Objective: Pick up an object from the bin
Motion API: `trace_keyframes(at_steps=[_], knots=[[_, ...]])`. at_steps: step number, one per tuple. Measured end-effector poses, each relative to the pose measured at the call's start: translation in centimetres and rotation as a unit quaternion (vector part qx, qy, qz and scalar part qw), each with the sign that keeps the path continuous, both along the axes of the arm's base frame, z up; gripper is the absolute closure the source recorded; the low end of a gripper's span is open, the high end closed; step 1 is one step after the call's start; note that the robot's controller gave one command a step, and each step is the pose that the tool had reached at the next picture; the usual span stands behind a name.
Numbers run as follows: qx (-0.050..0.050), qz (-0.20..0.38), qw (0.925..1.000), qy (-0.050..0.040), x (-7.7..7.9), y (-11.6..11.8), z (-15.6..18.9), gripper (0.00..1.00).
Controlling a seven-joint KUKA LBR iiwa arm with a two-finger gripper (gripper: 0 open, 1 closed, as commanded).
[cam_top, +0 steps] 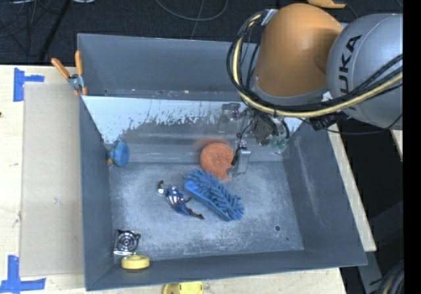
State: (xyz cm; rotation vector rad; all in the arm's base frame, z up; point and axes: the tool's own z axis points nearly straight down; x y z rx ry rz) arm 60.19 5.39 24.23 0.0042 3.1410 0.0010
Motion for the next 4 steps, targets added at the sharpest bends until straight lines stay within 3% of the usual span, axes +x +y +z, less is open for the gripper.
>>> trace_keyframes(at_steps=[1, 2, 3, 4], knots=[[0.000, 0.000, 1.0000, 0.0000, 0.0, 0.0, 0.0, 0.00], [0.000, 0.035, 0.9994, -0.0030, 0.8, -0.8, -4.7, 0.00], [0.000, 0.042, 0.9991, -0.0024, 0.8, -1.1, -6.1, 0.00], [0.000, 0.039, 0.9992, 0.0069, -1.3, -1.6, -6.1, 0.00]])
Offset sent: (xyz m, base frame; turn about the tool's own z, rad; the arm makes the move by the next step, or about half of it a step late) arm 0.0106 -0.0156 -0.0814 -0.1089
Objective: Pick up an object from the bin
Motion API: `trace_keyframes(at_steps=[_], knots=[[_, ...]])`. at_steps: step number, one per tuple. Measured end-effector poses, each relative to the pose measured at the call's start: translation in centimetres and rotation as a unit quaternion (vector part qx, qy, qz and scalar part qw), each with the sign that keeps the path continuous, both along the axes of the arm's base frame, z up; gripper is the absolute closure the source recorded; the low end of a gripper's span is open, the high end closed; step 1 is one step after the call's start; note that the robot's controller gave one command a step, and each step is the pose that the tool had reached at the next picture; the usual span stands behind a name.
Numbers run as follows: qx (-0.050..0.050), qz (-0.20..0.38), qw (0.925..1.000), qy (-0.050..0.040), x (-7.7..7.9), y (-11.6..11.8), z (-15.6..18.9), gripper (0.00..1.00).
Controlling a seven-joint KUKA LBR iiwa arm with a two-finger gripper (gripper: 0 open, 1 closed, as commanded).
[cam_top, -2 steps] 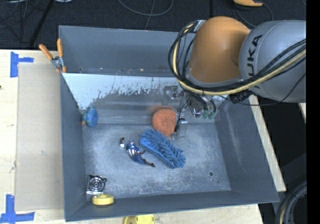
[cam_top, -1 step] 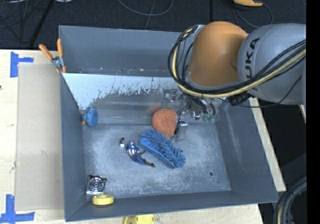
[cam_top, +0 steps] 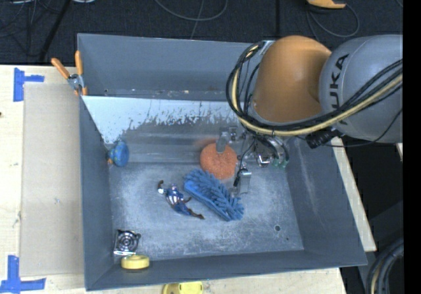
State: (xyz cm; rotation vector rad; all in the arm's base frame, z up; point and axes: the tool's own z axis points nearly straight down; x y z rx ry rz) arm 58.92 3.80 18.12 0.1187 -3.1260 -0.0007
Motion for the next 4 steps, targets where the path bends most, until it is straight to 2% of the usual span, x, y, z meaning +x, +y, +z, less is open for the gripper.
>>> trace_keyframes(at_steps=[1, 2, 3, 4], knots=[[0.000, 0.000, 1.0000, -0.0030, -0.1, 0.0, 1.5, 0.00], [0.000, 0.030, 0.9995, -0.0087, -1.9, 3.9, -1.8, 0.00], [0.000, 0.014, 0.9999, -0.0069, 1.7, 4.6, -6.1, 1.00], [0.000, 0.014, 0.9999, -0.0069, 1.7, 4.6, -6.1, 0.00]])
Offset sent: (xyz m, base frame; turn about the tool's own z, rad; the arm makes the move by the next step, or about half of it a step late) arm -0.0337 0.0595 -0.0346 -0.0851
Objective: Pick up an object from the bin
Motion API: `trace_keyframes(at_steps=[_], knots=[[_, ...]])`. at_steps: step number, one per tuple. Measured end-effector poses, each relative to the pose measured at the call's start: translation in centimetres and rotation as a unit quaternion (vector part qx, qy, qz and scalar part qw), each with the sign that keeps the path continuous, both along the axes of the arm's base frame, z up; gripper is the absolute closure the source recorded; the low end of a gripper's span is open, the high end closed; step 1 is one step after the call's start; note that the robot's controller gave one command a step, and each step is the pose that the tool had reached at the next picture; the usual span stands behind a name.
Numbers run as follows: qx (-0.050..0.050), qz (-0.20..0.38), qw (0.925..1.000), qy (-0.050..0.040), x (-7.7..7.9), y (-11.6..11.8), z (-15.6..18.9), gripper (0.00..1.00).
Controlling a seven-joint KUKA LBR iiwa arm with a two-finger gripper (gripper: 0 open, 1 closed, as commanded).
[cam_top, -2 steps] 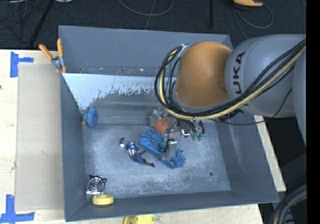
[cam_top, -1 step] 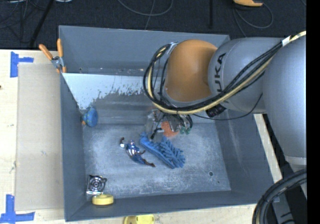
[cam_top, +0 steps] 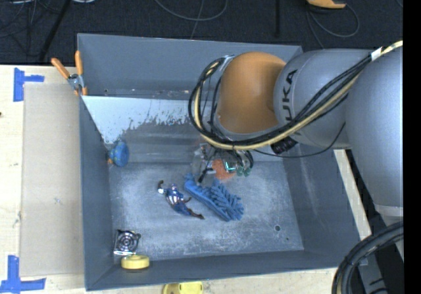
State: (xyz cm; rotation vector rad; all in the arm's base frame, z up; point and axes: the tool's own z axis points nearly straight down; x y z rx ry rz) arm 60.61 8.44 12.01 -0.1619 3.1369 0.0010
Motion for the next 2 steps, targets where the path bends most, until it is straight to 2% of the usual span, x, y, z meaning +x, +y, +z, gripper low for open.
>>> trace_keyframes(at_steps=[1, 2], knots=[[0.000, 0.000, 1.0000, -0.0001, 0.0, 0.0, 0.0, 0.00], [0.000, -0.060, 0.9982, 0.0027, -4.0, 0.0, -5.0, 1.00]])
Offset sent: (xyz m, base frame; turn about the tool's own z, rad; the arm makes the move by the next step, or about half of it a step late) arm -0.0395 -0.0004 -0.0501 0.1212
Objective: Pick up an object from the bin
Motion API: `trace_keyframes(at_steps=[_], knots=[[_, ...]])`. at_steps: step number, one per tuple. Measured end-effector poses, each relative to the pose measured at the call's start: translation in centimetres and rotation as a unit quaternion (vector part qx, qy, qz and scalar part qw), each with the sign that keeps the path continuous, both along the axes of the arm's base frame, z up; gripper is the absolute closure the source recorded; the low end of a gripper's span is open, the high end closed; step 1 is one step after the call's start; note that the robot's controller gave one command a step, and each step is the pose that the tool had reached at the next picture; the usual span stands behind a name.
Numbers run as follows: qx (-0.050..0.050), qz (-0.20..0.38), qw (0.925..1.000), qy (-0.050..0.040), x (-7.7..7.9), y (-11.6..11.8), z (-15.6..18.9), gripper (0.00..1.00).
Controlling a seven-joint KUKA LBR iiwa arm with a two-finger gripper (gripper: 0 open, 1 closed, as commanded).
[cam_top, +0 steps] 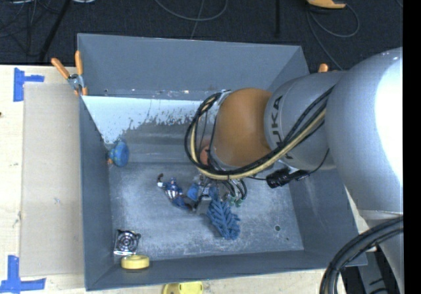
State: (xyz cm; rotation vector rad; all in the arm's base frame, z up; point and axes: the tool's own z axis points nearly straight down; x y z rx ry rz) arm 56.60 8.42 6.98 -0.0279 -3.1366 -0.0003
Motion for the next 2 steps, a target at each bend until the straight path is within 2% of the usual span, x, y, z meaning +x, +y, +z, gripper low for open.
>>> trace_keyframes(at_steps=[1, 2], knots=[[0.000, 0.000, 1.0000, 0.0000, 0.0, 0.0, 0.0, 1.00], [0.000, 0.032, 0.9995, -0.0048, 0.8, 0.2, 20.4, 1.00]])
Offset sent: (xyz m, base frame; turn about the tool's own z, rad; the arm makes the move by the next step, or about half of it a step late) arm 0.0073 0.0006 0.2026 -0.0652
